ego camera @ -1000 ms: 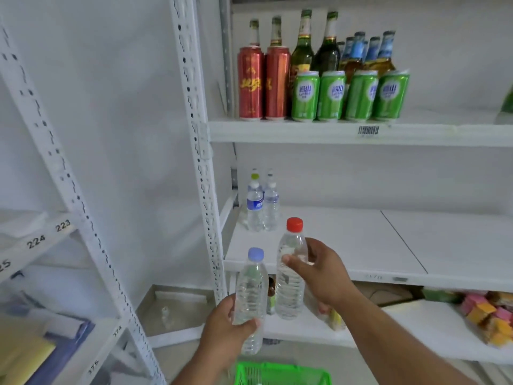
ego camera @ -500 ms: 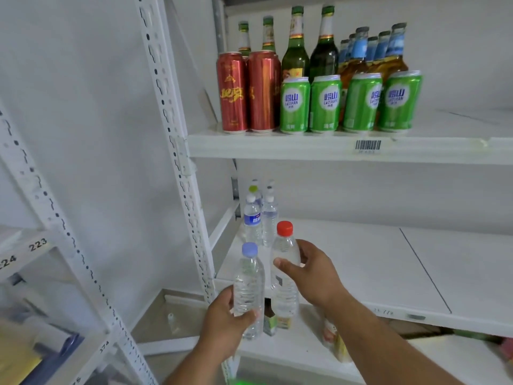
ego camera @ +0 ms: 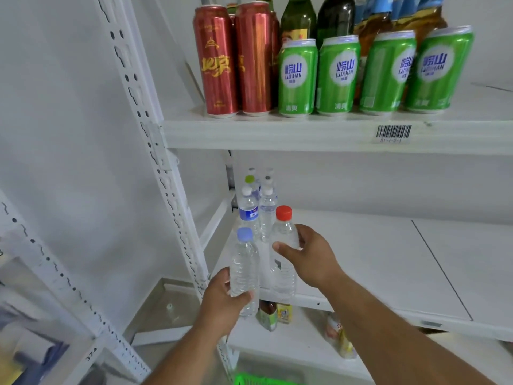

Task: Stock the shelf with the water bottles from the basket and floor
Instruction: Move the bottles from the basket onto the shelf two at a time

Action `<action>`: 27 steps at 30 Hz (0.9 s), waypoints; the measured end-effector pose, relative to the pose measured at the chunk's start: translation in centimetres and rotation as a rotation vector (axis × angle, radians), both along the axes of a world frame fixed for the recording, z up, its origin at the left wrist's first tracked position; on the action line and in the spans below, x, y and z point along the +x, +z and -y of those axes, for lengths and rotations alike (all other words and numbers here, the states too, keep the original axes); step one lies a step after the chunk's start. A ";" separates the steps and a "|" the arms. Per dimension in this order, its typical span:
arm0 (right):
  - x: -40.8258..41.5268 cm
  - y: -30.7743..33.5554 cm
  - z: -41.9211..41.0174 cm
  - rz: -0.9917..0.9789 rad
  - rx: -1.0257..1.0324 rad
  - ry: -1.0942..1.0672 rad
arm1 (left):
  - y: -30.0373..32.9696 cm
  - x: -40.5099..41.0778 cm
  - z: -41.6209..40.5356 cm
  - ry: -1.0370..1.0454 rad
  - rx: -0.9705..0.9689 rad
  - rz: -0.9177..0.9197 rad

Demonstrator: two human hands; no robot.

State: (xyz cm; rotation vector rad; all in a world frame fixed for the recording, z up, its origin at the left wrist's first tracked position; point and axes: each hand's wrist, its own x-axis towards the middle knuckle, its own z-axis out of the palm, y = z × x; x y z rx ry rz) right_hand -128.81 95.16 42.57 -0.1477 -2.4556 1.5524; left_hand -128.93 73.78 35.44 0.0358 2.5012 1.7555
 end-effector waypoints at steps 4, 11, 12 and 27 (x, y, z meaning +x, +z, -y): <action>-2.7 -0.5 0.7 0.035 0.008 -0.050 | -0.7 -3.6 0.4 -0.013 0.001 0.002; -7.3 -2.0 2.0 0.061 0.034 -0.177 | -2.2 -10.5 0.7 -0.076 0.027 0.002; -7.9 -2.2 2.1 0.061 0.042 -0.193 | -2.5 -11.3 0.6 -0.082 0.025 0.003; -15.2 -6.6 2.0 0.096 -0.018 -0.217 | -6.0 -20.1 -1.2 -0.053 0.016 -0.011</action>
